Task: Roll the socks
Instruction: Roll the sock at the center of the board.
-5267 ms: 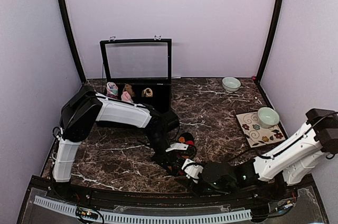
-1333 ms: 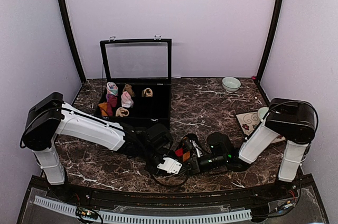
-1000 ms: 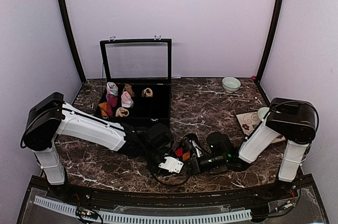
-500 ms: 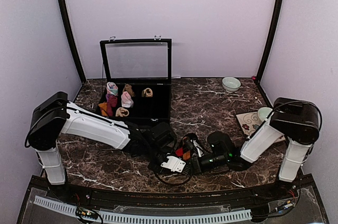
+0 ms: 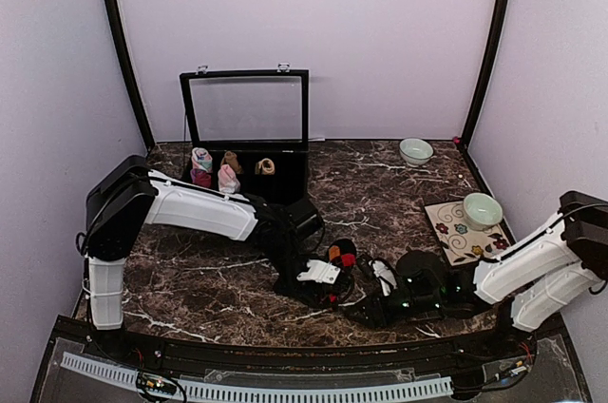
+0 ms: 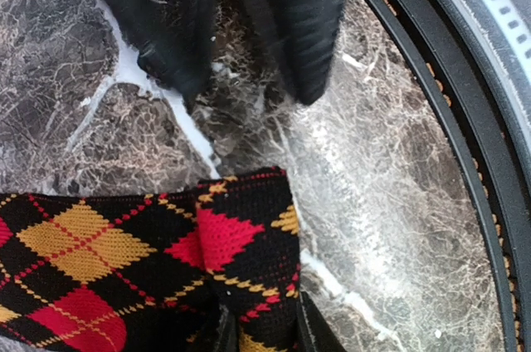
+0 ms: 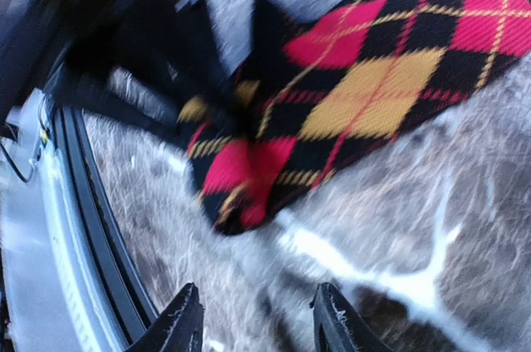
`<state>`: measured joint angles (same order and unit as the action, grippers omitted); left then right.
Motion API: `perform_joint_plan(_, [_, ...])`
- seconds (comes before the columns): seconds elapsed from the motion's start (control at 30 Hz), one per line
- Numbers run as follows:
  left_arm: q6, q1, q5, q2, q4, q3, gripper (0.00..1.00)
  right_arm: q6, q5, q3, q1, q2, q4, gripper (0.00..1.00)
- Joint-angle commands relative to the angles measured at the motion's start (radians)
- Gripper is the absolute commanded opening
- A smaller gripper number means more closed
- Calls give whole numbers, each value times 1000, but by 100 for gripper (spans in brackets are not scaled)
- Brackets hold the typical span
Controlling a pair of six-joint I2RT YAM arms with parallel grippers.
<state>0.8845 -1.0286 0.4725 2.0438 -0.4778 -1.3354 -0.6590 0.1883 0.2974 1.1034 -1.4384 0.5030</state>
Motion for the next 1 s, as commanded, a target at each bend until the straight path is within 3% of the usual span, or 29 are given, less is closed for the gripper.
perform_joint_plan(0.0, [-18,4,22,121,-246,-3,21,121,-211,-18,152,87,-102,44])
perform_joint_plan(0.17, [13,8,62,214,-382,-114,22,265,-491,34,324,147,-189,43])
perform_joint_plan(0.43, [18,22,74,292,-448,-195,22,578,-675,252,412,-2,-300,43])
perform_joint_plan(0.67, [31,27,97,338,-519,-247,22,748,-712,287,415,-70,-259,45])
perform_joint_plan(0.97, [34,28,90,378,-548,-310,23,820,-687,282,386,-109,-212,45])
